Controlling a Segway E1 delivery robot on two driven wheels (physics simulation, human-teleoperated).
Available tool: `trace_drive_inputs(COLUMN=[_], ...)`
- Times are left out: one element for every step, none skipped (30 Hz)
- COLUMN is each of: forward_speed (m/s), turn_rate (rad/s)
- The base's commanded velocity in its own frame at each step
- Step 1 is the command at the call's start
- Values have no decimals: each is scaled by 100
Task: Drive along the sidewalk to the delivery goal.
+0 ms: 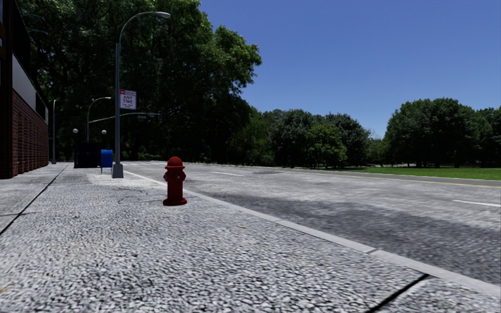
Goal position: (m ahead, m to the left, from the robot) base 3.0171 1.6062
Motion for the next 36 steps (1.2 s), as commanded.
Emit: trace_drive_inputs(forward_speed=[0, 0, 0, 0, 0, 0, 0, 0, 0, 0, 0, 0, 0, 0, 0, 0, 0, 0, 0, 0, 0, 0, 0, 0, 0, 0, 0, 0, 0, 0, 0, 0, 0, 0, 0, 0], turn_rate=[0, 0, 0, 0, 0, 0, 0, 0, 0, 0, 0, 0, 0, 0, 0, 0, 0, 0, 0, 0, 0, 0, 0, 0, 0, 0, 0, 0, 0, 0, 0, 0, 0, 0, 0, 0])
